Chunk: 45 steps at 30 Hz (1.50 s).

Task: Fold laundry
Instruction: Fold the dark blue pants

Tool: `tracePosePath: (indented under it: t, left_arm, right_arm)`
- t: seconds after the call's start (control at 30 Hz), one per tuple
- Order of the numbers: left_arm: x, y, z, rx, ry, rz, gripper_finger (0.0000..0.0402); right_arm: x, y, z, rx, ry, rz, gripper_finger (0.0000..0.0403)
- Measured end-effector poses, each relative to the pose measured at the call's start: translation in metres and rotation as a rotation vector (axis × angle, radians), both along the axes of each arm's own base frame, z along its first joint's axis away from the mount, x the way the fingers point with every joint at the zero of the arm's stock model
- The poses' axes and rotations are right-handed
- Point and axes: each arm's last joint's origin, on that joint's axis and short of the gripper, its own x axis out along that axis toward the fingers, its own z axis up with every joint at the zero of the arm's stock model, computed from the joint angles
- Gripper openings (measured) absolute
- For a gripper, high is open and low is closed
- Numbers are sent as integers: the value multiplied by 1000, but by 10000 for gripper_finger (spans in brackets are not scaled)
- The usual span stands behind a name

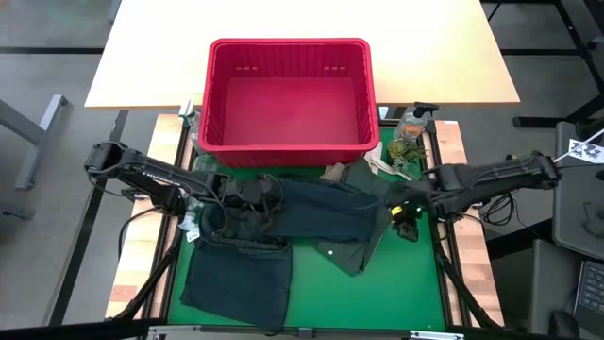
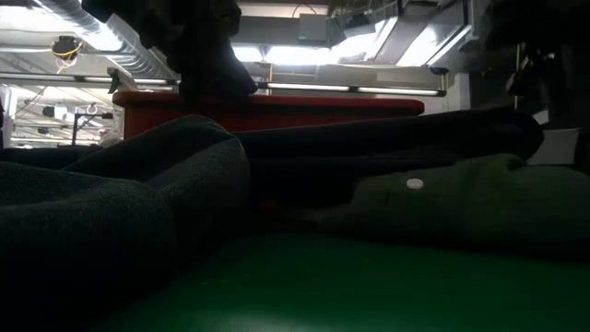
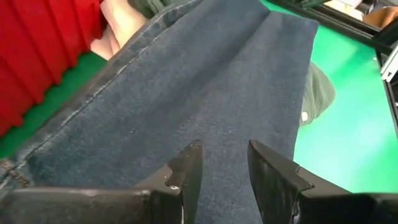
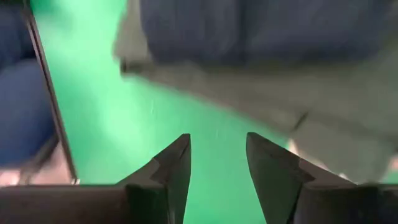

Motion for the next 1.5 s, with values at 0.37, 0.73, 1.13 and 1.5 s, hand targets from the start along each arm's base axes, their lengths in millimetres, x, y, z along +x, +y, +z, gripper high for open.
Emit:
tracePosePath:
  t: [0.37, 0.73, 1.13, 1.5]
  left_arm:
    - [0, 1, -1, 16, 1, 21, 122]
    - [0, -1, -1, 58, 10, -15, 121]
    - [0, -1, -1, 59, 11, -15, 121]
    - [0, -1, -1, 58, 11, -16, 121]
  right_arm:
    - [-39, -10, -36, 206, -313, -661, 156]
    - [-35, -12, -75, 373, -373, -910, 156]
    - [-17, -9, -89, 371, -298, -939, 156]
    - [7, -6, -100, 395, -293, -906, 156]
